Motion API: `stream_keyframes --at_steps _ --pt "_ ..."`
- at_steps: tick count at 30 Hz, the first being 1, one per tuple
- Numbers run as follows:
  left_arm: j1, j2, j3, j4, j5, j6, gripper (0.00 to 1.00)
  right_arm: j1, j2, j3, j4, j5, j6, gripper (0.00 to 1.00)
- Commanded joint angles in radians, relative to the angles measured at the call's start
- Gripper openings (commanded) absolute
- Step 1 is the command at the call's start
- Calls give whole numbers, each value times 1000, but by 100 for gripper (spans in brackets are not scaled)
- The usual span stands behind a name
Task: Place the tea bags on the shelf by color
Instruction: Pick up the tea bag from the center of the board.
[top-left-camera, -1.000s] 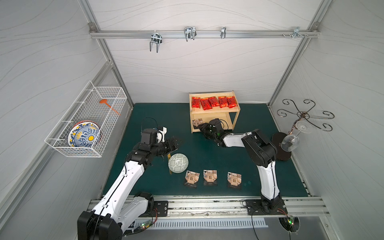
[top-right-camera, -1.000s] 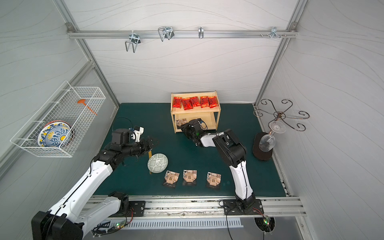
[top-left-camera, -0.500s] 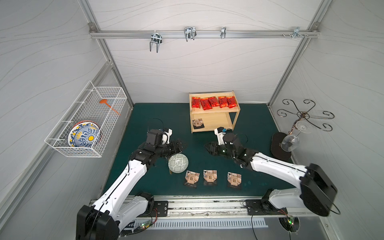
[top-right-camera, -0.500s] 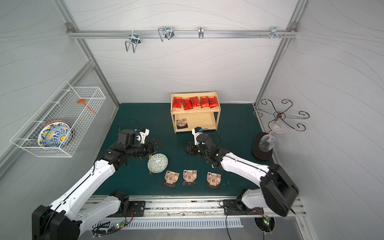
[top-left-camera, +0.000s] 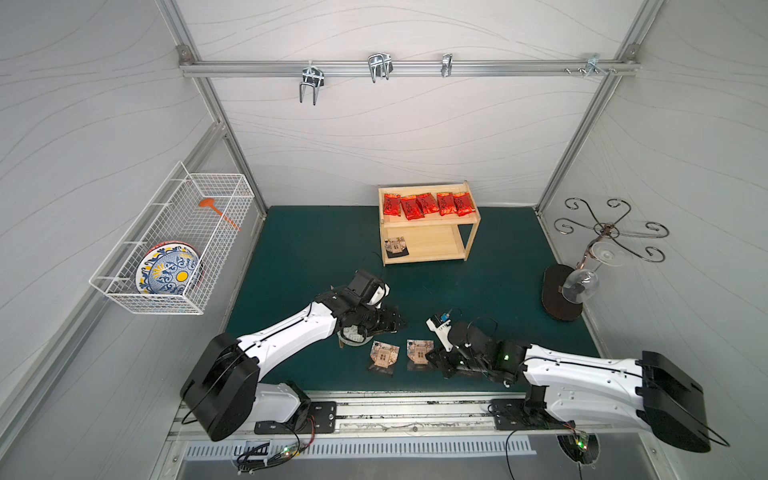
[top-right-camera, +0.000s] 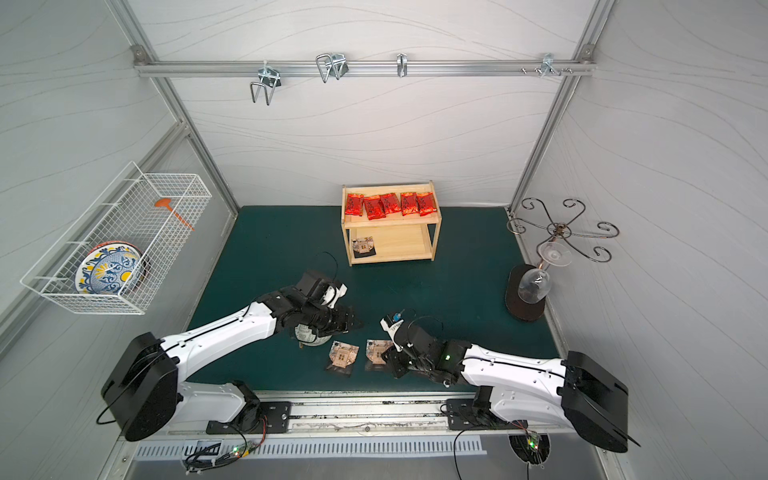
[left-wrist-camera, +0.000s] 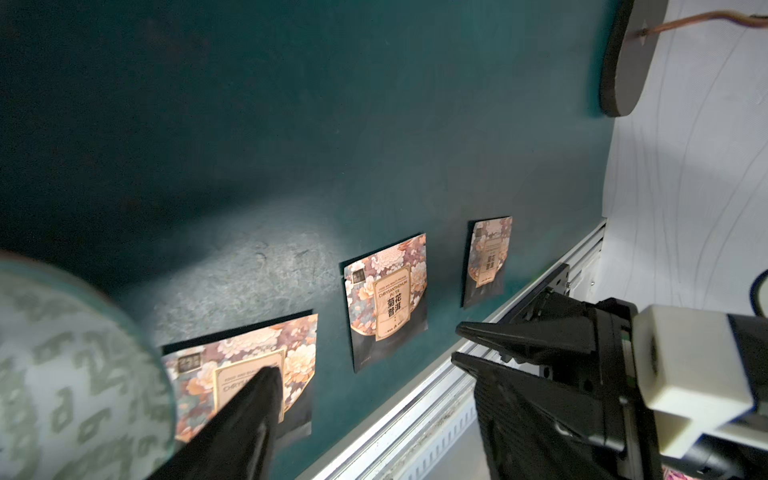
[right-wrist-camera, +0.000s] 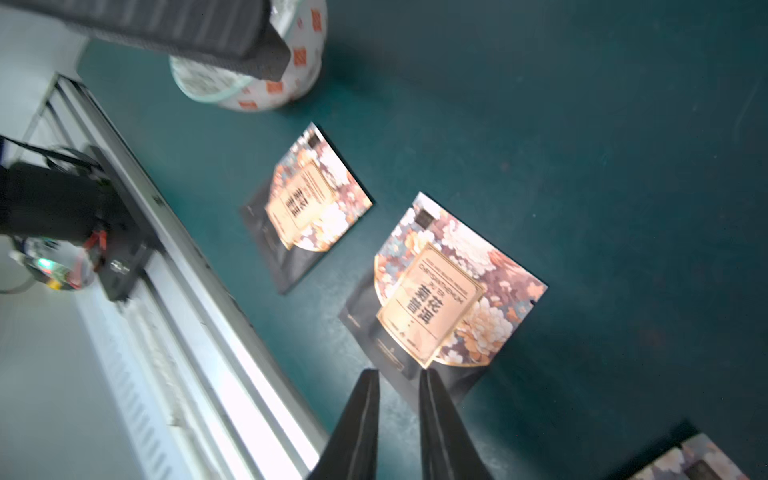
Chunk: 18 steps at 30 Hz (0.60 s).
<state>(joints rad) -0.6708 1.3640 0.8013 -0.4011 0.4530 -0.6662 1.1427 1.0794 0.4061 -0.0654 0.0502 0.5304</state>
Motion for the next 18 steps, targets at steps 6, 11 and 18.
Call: stream_keyframes --at_steps 6,11,18 --pt "-52 138 129 81 13 7 75 -125 47 -131 313 -126 40 14" --pt "-57 185 129 85 14 8 73 -165 60 -148 386 -157 41 13" --pt "-58 226 111 114 33 1 71 -204 80 -182 440 -181 46 8"
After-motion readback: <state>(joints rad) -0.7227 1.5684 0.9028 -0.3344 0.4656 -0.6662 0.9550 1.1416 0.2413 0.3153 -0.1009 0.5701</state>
